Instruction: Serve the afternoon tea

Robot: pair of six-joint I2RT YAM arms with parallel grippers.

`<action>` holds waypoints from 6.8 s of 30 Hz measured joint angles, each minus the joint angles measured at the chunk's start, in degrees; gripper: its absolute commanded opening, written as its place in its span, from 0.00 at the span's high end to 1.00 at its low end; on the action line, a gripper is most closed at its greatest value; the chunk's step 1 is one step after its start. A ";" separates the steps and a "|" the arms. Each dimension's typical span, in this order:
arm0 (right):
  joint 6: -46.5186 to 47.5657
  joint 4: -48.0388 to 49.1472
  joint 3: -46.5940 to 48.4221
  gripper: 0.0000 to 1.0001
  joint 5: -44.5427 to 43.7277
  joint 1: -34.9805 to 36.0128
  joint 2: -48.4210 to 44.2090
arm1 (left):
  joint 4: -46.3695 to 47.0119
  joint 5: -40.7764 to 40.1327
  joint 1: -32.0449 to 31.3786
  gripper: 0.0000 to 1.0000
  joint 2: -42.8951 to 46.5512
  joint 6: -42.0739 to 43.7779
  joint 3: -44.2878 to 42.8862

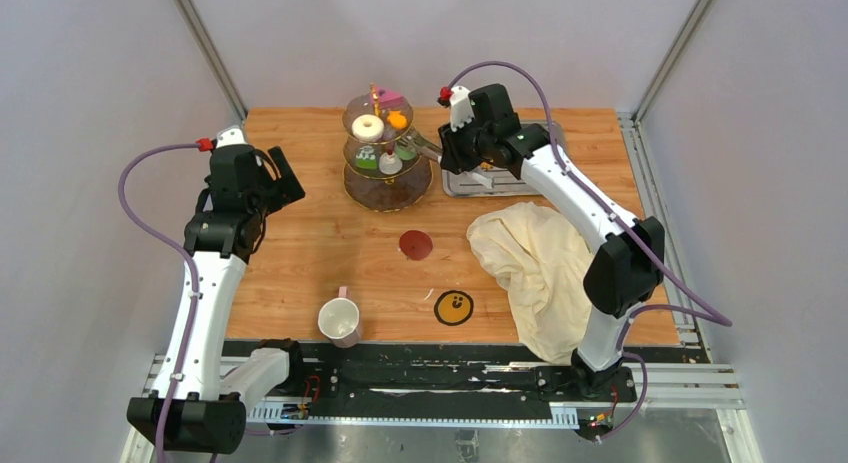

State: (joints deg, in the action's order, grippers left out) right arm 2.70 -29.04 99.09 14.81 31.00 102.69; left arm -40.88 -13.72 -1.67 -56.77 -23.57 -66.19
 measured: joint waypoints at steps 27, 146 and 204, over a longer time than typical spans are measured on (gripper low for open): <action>2.73 -0.83 3.02 0.91 -6.14 2.38 4.15 | 0.00 -0.90 0.00 0.02 -1.03 0.48 0.02; -8.11 3.43 -29.22 0.64 -7.04 -19.82 -17.46 | 0.26 0.63 0.00 0.02 0.11 0.63 2.25; -6.14 5.35 -14.34 0.80 -13.27 -14.88 -0.11 | 0.48 0.13 0.00 0.02 -1.99 0.68 2.25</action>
State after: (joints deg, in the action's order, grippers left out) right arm -3.44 -23.68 84.75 1.54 16.12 102.59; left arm -40.40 -13.58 -1.67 -58.76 -22.90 -63.94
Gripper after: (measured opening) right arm 0.389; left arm 0.982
